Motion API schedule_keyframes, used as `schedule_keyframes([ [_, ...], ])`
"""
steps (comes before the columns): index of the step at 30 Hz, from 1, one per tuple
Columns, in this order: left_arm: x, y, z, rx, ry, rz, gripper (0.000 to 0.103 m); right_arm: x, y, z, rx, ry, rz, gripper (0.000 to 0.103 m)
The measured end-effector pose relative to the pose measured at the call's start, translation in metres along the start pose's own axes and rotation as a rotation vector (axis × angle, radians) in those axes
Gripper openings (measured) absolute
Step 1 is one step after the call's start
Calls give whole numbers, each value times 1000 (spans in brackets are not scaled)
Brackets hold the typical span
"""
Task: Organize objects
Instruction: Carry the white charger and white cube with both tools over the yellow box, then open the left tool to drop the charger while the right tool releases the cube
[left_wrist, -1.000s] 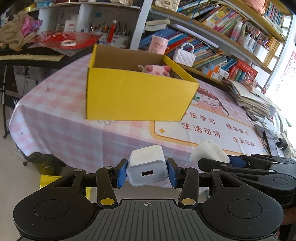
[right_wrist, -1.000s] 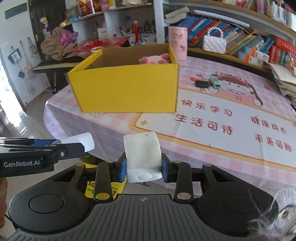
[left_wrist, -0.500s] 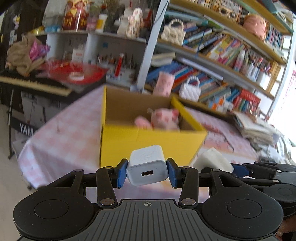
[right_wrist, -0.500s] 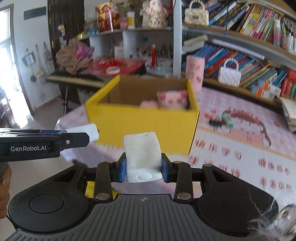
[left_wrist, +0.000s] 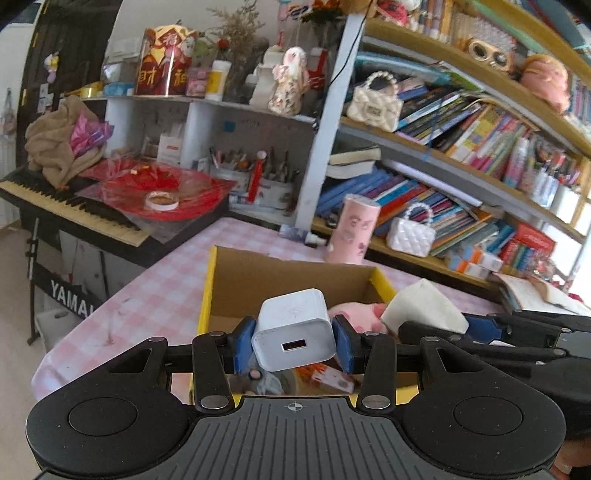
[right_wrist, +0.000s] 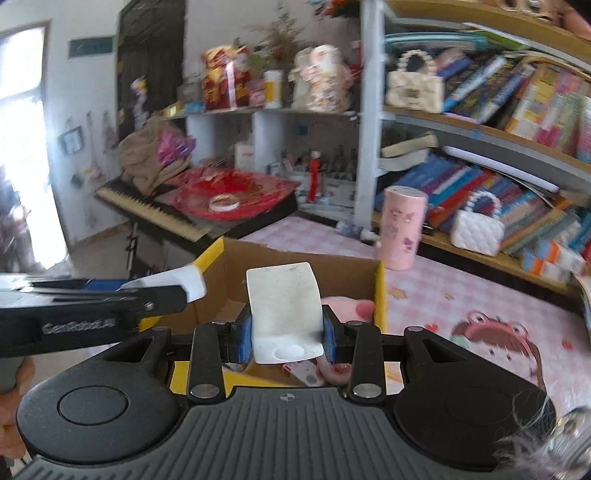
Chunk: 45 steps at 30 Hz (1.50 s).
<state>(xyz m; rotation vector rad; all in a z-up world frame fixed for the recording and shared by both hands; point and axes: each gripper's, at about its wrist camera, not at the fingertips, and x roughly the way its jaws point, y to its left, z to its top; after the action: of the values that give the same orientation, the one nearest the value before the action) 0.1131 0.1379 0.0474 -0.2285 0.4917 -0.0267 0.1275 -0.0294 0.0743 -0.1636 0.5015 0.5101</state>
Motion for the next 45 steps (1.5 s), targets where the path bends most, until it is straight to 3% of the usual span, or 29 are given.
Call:
schedule_keyframes([
  [12, 74, -5, -3, 15, 98, 107, 43, 85, -24, -4, -60, 188, 67, 33],
  [26, 116, -4, -11, -1, 207, 151, 43, 125, -32, -13, -87, 336, 176, 34],
  [31, 108, -9, -5, 20, 138, 144, 45, 123, -31, -13, -57, 318, 186, 40],
  [33, 99, -11, 0, 20, 96, 140, 54, 117, -31, -11, -42, 288, 186, 46],
  [36, 84, -14, 8, 22, 29, 135, 62, 104, -31, -5, -39, 239, 180, 48],
  [41, 56, -17, 16, 9, -58, 124, 71, 78, -30, 3, -33, 152, 153, 53],
  [45, 35, -19, 11, -14, -84, 117, 75, 54, -26, 5, -63, 79, 114, 57],
])
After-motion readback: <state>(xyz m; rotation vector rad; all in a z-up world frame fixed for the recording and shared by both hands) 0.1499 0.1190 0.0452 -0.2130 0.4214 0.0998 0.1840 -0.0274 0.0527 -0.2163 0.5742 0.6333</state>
